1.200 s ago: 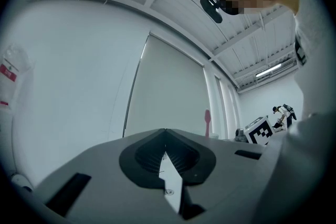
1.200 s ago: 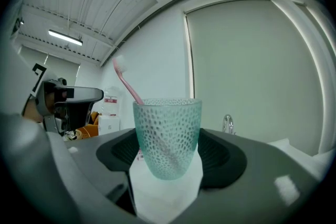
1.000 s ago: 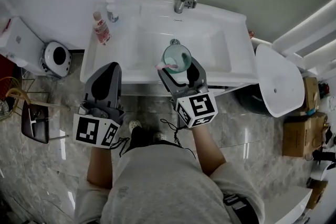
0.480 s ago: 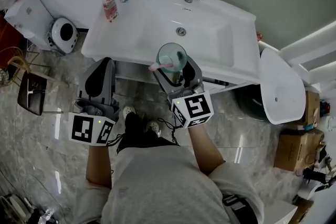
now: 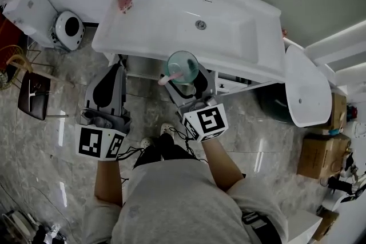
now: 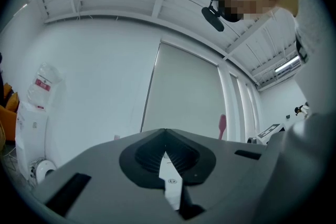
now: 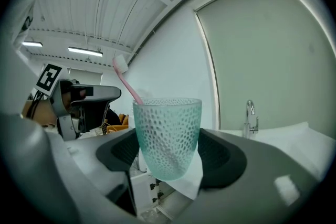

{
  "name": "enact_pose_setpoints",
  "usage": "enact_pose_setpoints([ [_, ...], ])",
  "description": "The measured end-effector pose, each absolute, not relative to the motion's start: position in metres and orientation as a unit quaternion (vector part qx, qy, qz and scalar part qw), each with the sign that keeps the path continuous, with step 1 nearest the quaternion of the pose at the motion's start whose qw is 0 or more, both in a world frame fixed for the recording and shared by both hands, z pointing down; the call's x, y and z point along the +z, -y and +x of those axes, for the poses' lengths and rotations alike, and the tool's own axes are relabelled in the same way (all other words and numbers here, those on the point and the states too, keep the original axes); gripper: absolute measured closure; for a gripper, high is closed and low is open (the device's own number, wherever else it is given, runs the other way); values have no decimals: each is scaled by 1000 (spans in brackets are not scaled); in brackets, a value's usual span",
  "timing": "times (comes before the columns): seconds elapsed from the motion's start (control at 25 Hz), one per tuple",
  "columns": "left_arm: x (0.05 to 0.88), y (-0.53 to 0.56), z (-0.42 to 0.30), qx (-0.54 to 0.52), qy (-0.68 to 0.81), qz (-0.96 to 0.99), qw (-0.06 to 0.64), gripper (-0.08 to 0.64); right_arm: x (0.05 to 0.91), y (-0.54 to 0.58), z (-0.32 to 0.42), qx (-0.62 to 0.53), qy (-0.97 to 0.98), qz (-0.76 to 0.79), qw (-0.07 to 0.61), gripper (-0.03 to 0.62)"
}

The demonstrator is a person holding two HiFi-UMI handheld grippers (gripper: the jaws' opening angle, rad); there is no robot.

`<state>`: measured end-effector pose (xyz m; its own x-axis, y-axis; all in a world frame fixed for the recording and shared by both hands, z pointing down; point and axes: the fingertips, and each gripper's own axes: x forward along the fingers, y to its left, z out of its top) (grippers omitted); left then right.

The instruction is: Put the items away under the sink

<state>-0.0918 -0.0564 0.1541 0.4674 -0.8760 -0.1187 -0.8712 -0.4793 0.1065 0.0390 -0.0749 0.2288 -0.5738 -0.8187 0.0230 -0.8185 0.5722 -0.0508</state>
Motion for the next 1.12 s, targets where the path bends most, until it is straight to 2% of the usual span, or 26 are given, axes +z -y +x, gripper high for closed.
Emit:
enact_pose_setpoints([
  [0.6, 199, 14, -133, -56, 484, 872, 45, 552, 275, 40, 0, -49, -873, -485, 1, 233],
  [1.12, 251, 43, -138, -35, 479, 876, 45, 552, 348, 71, -16, -61, -878, -474, -21, 232],
])
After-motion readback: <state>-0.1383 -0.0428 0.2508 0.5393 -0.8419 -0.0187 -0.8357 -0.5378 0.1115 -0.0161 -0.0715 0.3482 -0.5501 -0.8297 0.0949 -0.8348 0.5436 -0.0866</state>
